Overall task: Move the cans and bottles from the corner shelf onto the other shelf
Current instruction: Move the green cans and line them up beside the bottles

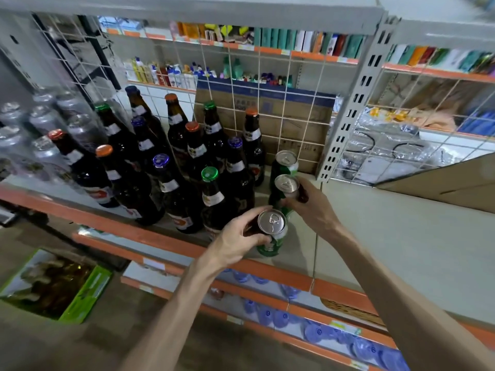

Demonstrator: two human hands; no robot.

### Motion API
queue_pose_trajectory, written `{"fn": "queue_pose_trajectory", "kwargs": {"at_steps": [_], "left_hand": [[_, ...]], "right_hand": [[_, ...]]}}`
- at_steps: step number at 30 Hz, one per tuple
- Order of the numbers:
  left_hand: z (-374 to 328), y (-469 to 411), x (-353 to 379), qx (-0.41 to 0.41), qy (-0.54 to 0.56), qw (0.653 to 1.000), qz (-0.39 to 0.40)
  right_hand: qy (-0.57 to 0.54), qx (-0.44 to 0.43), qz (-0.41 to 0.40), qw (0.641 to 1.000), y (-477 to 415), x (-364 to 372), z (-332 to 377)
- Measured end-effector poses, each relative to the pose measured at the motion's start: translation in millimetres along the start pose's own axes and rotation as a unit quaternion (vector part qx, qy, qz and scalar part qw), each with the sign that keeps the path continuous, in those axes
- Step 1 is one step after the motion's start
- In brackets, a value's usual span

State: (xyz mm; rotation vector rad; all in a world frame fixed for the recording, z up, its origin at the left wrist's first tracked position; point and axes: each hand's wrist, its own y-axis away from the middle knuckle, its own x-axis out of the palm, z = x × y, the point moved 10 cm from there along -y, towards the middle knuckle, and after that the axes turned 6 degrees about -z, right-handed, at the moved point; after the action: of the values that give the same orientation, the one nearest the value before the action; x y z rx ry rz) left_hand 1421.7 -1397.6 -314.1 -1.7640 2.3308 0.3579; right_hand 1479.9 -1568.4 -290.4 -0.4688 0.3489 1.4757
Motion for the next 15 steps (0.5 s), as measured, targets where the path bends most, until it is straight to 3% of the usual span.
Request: {"fn": "queue_pose_trajectory", "kwargs": {"at_steps": [11,15], "left_hand": [[-4,9,2,-0.023,0.004,0.999,0.023],[-14,18,-3,-0.015,-0.016,1.000,0.006]], "right_hand": [[-0.036,0.039,0.039,0.998,9,8,-4],[-0.062,0.058,-0.051,0.995,26,-21,-8]]}}
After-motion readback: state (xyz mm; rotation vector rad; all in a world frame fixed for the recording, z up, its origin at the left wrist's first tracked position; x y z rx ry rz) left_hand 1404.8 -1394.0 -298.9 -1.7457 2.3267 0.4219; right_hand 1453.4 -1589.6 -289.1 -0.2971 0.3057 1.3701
